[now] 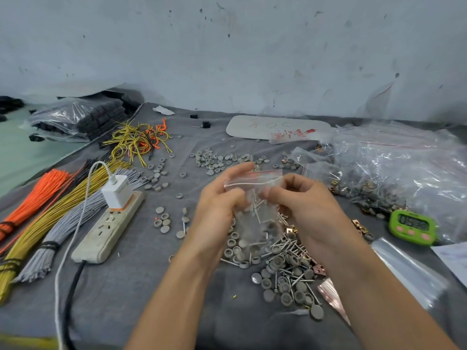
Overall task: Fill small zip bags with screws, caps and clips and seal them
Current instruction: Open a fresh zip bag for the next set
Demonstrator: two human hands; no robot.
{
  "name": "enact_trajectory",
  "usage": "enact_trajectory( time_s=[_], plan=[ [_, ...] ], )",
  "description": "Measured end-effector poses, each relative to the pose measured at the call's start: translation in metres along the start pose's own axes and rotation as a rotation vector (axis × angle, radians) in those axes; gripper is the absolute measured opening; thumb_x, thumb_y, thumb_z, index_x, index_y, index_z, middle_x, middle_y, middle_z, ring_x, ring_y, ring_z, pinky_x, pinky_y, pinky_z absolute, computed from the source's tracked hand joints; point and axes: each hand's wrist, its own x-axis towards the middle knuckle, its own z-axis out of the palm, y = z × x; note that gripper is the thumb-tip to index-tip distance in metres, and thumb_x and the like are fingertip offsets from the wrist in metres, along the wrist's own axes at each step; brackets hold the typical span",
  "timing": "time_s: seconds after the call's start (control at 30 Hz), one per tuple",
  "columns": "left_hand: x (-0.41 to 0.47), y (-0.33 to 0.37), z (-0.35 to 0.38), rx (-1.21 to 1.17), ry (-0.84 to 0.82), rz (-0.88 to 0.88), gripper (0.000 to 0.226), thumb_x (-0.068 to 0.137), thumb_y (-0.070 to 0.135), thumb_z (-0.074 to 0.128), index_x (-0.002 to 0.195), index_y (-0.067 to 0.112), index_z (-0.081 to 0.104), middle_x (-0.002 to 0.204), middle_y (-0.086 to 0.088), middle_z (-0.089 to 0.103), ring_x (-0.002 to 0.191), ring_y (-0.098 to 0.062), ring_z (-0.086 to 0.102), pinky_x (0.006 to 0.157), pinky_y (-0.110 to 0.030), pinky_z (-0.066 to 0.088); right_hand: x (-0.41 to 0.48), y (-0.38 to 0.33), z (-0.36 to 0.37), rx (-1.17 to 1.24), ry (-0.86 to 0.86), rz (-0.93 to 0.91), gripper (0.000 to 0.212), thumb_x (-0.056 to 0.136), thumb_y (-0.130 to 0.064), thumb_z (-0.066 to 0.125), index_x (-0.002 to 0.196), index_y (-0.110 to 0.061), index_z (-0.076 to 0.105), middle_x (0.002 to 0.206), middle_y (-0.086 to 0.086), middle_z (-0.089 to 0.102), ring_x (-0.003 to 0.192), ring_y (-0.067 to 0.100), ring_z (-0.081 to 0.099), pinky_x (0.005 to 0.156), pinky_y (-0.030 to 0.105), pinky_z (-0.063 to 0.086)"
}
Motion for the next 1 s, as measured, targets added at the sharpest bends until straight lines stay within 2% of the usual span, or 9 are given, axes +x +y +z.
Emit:
enact_trajectory(
  time_s=[0.07, 0.2, 0.27, 0.3, 0.4, 0.57, 0.67, 0.8, 1.0],
  plan=[
    [0.005, -0.003, 0.003, 0.038, 0.155, -0.049, 0.036, 0.079, -0.003, 0.065, 0.106, 0.018, 0.077, 0.103, -0.012, 0.077, 0.084, -0.020, 0.068, 0.077, -0.033, 0.055, 0.002, 0.002, -0.006, 0.017, 0.073, 0.020, 0.030, 0.076, -0.006, 0.085, 0.064, -0.021, 0.062, 0.072, 0.008, 0.061, 0.067, 0.019, 0.053, 0.072, 0.037, 0.043],
    [0.007, -0.004, 0.007, 0.052, 0.233, -0.091, 0.014, 0.086, -0.001, 0.076, 0.095, 0.010, 0.076, 0.083, -0.016, 0.074, 0.076, -0.025, 0.066, 0.079, -0.043, 0.053, 0.007, 0.006, -0.011, 0.064, 0.190, 0.081, 0.025, 0.076, -0.007, 0.087, 0.089, -0.019, 0.070, 0.074, 0.005, 0.072, 0.060, 0.015, 0.060, 0.076, 0.041, 0.049],
    [0.009, -0.003, 0.009, 0.041, 0.259, -0.074, 0.007, 0.087, 0.004, 0.077, 0.090, 0.010, 0.078, 0.078, -0.014, 0.076, 0.069, -0.021, 0.068, 0.072, -0.036, 0.055, 0.008, 0.007, -0.013, 0.090, 0.197, 0.101, 0.021, 0.079, -0.011, 0.086, 0.094, -0.018, 0.074, 0.079, 0.008, 0.076, 0.061, 0.015, 0.060, 0.076, 0.036, 0.053],
    [0.010, -0.002, 0.010, 0.032, 0.273, -0.066, 0.005, 0.088, 0.005, 0.076, 0.088, 0.010, 0.078, 0.076, -0.013, 0.076, 0.066, -0.018, 0.068, 0.066, -0.031, 0.056, 0.009, 0.007, -0.015, 0.098, 0.200, 0.101, 0.016, 0.081, -0.012, 0.085, 0.093, -0.017, 0.076, 0.078, 0.007, 0.076, 0.061, 0.014, 0.061, 0.069, 0.029, 0.053],
    [0.012, 0.000, 0.011, 0.000, 0.319, -0.052, 0.004, 0.088, 0.004, 0.076, 0.086, 0.006, 0.079, 0.072, -0.009, 0.076, 0.061, -0.012, 0.070, 0.057, -0.021, 0.056, 0.008, 0.005, -0.020, 0.104, 0.215, 0.097, 0.008, 0.086, -0.010, 0.081, 0.090, -0.015, 0.076, 0.074, 0.004, 0.077, 0.060, 0.013, 0.062, 0.049, 0.019, 0.046],
    [0.015, 0.000, 0.003, 0.212, 0.363, -0.050, 0.007, 0.080, 0.012, 0.086, 0.085, 0.015, 0.082, 0.075, -0.007, 0.078, 0.068, -0.019, 0.075, 0.064, -0.030, 0.060, 0.009, 0.004, -0.024, 0.064, 0.206, 0.092, 0.014, 0.084, -0.001, 0.078, 0.086, -0.015, 0.076, 0.073, 0.008, 0.077, 0.064, 0.016, 0.061, 0.052, 0.019, 0.049],
    [0.016, 0.000, -0.001, 0.236, 0.344, -0.067, 0.008, 0.078, 0.011, 0.087, 0.084, 0.012, 0.082, 0.076, -0.005, 0.078, 0.062, -0.014, 0.073, 0.055, -0.021, 0.055, 0.011, 0.005, -0.025, 0.045, 0.189, 0.090, 0.018, 0.082, 0.005, 0.077, 0.080, -0.013, 0.076, 0.068, 0.007, 0.074, 0.059, 0.014, 0.059, 0.053, 0.019, 0.050],
    [0.018, 0.000, -0.003, 0.268, 0.324, -0.073, 0.007, 0.075, 0.011, 0.088, 0.076, 0.013, 0.081, 0.069, -0.006, 0.076, 0.051, -0.008, 0.064, 0.050, -0.018, 0.050, 0.014, 0.006, -0.029, 0.050, 0.220, 0.092, 0.019, 0.080, 0.007, 0.079, 0.080, -0.012, 0.077, 0.068, 0.006, 0.075, 0.060, 0.014, 0.062, 0.064, 0.024, 0.057],
    [0.023, -0.001, -0.007, 0.262, 0.290, -0.083, 0.007, 0.078, 0.010, 0.086, 0.074, 0.014, 0.081, 0.071, -0.009, 0.076, 0.057, -0.010, 0.061, 0.056, -0.020, 0.053, 0.017, 0.004, -0.027, 0.051, 0.223, 0.104, 0.015, 0.081, 0.005, 0.080, 0.081, -0.010, 0.077, 0.067, 0.006, 0.075, 0.053, 0.009, 0.060, 0.057, 0.019, 0.054]
  ],
)
